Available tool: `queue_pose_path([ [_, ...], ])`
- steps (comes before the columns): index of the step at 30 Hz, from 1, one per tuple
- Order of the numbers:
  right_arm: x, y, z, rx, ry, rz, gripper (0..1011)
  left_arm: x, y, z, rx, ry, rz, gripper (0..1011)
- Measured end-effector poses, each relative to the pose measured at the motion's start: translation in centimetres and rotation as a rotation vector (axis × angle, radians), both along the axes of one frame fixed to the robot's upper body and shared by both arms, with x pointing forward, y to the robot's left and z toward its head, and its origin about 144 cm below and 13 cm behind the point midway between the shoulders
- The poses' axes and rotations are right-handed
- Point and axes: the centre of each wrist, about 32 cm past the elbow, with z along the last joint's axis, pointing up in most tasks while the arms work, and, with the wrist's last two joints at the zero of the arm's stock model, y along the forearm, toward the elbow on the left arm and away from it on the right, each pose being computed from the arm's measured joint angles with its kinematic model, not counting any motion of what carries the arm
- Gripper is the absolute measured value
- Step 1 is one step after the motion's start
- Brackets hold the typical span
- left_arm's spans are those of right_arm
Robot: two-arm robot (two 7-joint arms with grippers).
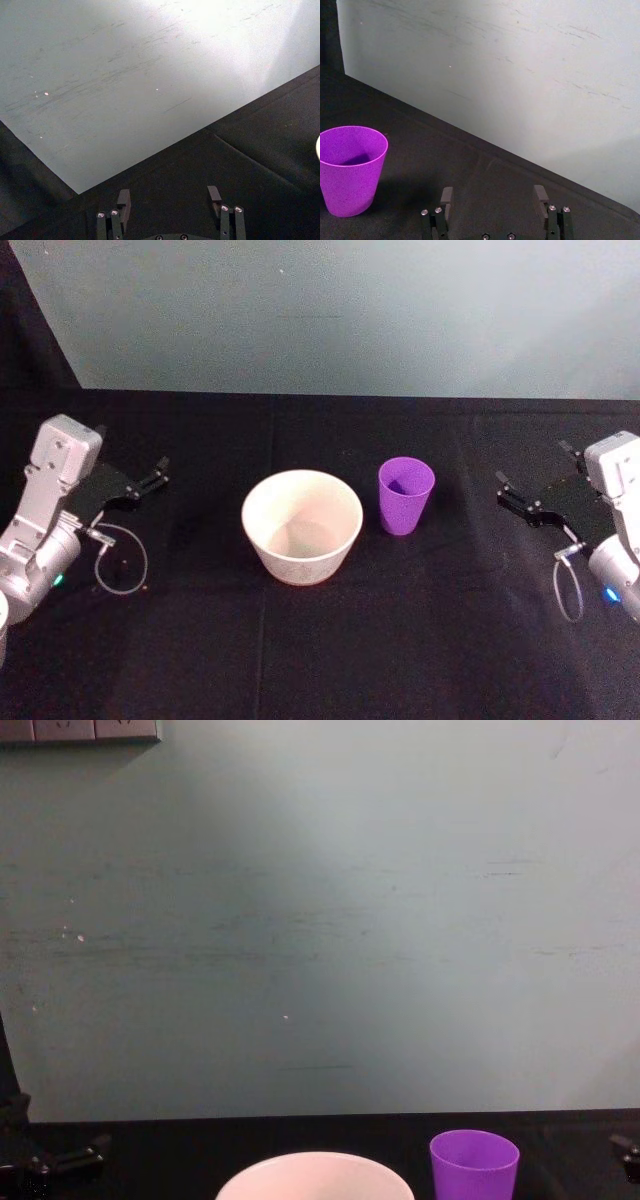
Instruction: Pick up the cup and pour the mung beans from the cup into the bowl.
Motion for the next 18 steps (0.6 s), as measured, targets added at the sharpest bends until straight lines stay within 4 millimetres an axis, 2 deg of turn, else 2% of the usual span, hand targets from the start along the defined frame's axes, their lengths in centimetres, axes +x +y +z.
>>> queue_pose_path([
  [18, 0.00, 0.00, 0.00, 0.000, 0.000, 0.000, 1010, 0.00, 0.00, 0.00, 0.000, 0.000, 0.000, 1000],
])
